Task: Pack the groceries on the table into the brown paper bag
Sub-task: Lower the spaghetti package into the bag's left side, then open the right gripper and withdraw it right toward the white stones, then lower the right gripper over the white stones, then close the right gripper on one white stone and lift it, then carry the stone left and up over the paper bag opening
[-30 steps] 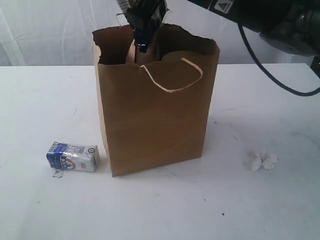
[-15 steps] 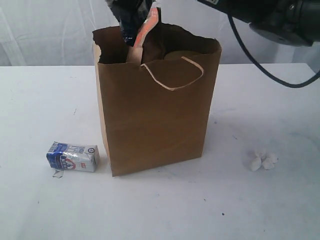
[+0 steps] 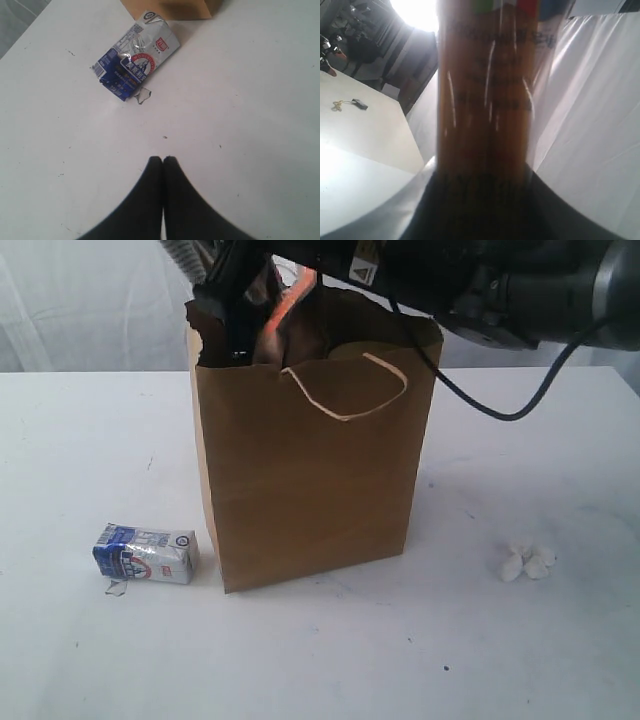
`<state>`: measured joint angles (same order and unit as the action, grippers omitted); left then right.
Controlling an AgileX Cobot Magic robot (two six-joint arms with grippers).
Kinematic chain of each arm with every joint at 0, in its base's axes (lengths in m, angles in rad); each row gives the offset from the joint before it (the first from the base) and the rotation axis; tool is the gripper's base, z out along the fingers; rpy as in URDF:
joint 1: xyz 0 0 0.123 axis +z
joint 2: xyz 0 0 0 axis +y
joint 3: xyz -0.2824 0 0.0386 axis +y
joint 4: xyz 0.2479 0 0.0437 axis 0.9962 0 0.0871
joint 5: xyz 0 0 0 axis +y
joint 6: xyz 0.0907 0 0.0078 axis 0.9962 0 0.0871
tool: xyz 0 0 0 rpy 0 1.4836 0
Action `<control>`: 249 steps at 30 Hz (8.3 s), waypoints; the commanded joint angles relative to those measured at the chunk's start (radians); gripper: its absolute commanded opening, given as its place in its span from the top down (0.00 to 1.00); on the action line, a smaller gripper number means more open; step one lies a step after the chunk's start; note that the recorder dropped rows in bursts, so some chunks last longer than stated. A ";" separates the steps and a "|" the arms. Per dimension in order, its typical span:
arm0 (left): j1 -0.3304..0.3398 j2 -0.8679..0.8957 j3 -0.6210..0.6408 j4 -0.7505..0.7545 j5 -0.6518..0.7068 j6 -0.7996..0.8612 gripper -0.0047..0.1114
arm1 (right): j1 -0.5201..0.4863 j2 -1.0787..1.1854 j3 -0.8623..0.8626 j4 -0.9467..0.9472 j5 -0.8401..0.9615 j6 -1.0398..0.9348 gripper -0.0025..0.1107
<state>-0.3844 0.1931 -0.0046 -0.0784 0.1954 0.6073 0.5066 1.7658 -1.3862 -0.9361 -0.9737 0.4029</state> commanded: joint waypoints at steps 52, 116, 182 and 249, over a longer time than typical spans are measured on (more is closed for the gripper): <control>0.002 -0.007 0.005 -0.003 -0.001 -0.006 0.96 | 0.001 0.062 -0.021 -0.018 0.070 0.547 0.58; 0.002 -0.007 0.005 -0.003 -0.001 -0.006 0.96 | -0.076 -0.738 0.512 0.556 1.709 -0.105 0.58; 0.002 -0.007 0.005 -0.003 -0.001 -0.006 0.96 | -0.379 0.071 0.360 0.652 1.602 -0.265 0.58; 0.002 -0.007 0.005 -0.003 -0.001 -0.006 0.96 | -0.448 -0.311 0.362 0.872 1.512 -0.360 0.98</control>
<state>-0.3844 0.1931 -0.0046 -0.0784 0.1954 0.6073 0.0630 1.5534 -1.0245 -0.1482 0.5798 0.1135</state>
